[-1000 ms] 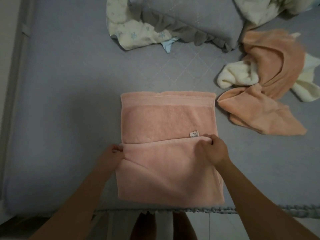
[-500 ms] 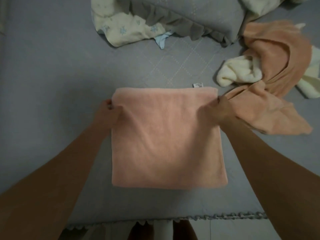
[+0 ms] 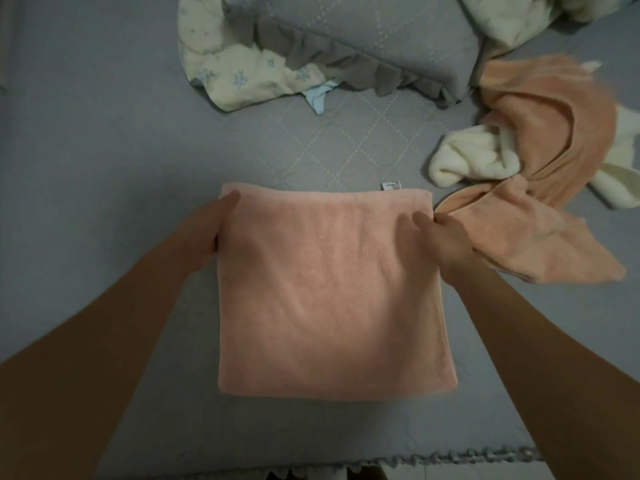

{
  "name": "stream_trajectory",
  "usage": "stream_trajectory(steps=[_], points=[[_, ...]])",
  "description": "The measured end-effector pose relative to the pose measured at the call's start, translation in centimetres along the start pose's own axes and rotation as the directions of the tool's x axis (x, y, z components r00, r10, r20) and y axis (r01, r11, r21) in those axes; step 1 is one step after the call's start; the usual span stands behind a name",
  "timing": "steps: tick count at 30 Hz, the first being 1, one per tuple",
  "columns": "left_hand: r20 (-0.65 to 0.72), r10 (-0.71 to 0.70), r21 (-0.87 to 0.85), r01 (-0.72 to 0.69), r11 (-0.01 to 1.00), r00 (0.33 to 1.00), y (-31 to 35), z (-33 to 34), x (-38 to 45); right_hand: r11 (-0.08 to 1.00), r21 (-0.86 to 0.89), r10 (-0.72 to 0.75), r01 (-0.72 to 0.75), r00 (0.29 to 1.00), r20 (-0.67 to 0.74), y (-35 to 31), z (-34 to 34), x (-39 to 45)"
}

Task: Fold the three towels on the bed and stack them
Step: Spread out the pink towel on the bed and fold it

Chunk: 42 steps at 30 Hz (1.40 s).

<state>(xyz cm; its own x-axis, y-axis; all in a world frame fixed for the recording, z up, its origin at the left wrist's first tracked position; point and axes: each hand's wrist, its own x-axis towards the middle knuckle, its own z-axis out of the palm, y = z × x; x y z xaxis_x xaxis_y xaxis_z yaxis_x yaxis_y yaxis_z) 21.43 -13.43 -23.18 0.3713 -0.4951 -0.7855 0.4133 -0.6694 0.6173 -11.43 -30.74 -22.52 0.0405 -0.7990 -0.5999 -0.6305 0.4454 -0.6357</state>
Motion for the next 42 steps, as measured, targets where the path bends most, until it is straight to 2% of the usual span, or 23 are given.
stream_trajectory(steps=[4,7,9,12,16,19,21,24,26,28,30,34,35,38,40,42], points=[[-0.048,0.188,0.067,-0.184,0.981,0.981,1.1,0.0,1.0,0.995,0.062,-0.072,0.073,0.997,-0.029,-2.6,0.6,1.8],[-0.070,0.364,-0.024,-0.366,0.930,0.929,0.7,-1.3,-0.8,0.973,0.162,-0.157,0.162,0.987,-0.047,-2.3,0.1,0.4],[-0.143,0.442,0.002,-0.446,0.895,0.886,0.0,-2.7,-2.0,0.967,0.149,-0.199,0.209,0.977,-0.078,-1.3,-0.5,-0.9],[-0.228,0.408,0.180,-0.373,0.910,0.884,-1.1,-3.4,-1.2,0.985,0.003,-0.172,0.173,0.979,-0.113,-0.5,-0.2,-0.7],[-0.305,0.348,0.357,-0.233,0.905,0.886,-1.7,-2.6,1.5,0.989,-0.093,-0.130,0.118,0.983,-0.126,-0.7,1.0,0.9],[-0.295,0.329,0.345,-0.221,0.912,0.897,-0.8,-1.7,2.3,0.985,-0.130,-0.124,0.112,0.989,-0.083,-0.9,1.7,1.7],[-0.196,0.332,0.310,-0.263,0.914,0.923,-0.2,-1.0,2.3,0.983,-0.160,-0.099,0.094,0.995,-0.022,-1.5,1.8,2.3],[-0.088,0.461,0.491,-0.364,0.791,0.883,0.3,-0.7,1.9,0.954,-0.272,-0.126,0.124,0.992,0.010,-1.9,1.4,2.3],[-0.084,0.517,0.636,-0.354,0.686,0.852,0.4,-0.9,1.6,0.918,-0.354,-0.200,0.182,0.980,-0.015,-2.0,1.0,1.6],[-0.119,0.519,0.703,-0.298,0.646,0.846,0.2,-1.3,1.0,0.890,-0.391,-0.276,0.235,0.960,-0.050,-2.1,0.7,0.8],[-0.139,0.546,0.727,-0.289,0.623,0.826,0.0,-1.8,0.1,0.906,-0.313,-0.329,0.285,0.939,-0.097,-2.4,0.4,-0.1],[-0.090,0.688,0.796,-0.364,0.485,0.720,-0.3,-3.2,-1.2,0.893,-0.140,-0.449,0.427,0.870,-0.204,-3.4,-0.2,-0.6],[-0.068,0.690,0.828,-0.345,0.442,0.721,-0.6,-3.5,-1.2,0.889,-0.157,-0.455,0.430,0.870,-0.190,-3.5,0.0,-0.3],[-0.047,0.614,0.898,-0.236,0.372,0.788,-1.1,-3.7,-0.7,0.881,-0.268,-0.430,0.389,0.895,-0.115,-3.4,0.7,1.0],[-0.034,0.629,0.896,-0.255,0.363,0.777,-0.6,-3.1,-0.7,0.885,-0.230,-0.439,0.405,0.891,-0.116,-3.7,1.0,1.4],[0.047,0.633,0.909,-0.295,0.293,0.773,0.3,-2.4,0.0,0.868,-0.175,-0.485,0.464,0.869,-0.102,-4.4,1.2,1.8]])
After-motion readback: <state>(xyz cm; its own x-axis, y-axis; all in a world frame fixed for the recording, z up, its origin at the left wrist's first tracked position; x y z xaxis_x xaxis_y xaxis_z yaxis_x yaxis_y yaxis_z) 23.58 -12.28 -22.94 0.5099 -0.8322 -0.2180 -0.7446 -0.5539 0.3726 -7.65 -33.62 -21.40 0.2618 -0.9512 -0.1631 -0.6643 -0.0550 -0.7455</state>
